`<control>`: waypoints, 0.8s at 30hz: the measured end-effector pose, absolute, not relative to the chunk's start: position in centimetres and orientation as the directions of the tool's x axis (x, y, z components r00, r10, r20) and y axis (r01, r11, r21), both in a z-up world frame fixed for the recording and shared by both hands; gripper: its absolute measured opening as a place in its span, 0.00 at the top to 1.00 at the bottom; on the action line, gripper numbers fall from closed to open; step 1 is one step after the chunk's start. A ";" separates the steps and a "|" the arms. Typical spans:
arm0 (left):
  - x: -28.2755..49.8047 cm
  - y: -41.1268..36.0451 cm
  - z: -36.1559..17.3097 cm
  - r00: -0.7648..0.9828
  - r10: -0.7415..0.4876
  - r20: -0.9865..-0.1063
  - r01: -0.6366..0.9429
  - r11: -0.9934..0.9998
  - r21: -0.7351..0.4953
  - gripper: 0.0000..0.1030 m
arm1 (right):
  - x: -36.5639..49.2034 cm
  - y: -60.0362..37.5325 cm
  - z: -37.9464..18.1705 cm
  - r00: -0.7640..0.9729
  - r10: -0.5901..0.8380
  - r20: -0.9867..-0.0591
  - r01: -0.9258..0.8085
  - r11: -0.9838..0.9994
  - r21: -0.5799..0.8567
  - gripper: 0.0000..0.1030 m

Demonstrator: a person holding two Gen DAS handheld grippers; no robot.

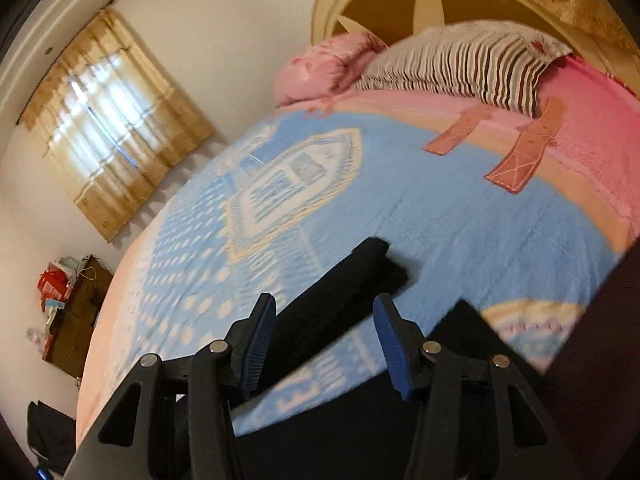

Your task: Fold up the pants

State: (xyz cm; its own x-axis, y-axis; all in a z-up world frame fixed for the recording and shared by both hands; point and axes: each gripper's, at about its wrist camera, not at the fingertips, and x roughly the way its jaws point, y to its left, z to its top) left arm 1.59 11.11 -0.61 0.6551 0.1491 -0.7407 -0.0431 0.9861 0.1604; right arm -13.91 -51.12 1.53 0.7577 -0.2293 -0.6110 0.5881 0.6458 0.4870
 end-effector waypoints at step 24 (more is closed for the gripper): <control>-0.7 0.8 0.1 0.659 0.008 -0.752 0.209 0.959 0.194 0.00 | -11.5 -54.6 0.7 0.763 -0.165 -0.624 0.560 0.651 0.512 0.99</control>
State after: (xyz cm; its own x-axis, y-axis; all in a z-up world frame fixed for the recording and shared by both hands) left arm -0.67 0.83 0.06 0.6594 0.0083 -0.7517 0.2088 0.9586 0.1938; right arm -11.54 -54.61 0.74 0.7634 -0.1653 -0.6245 0.5600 0.6511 0.5123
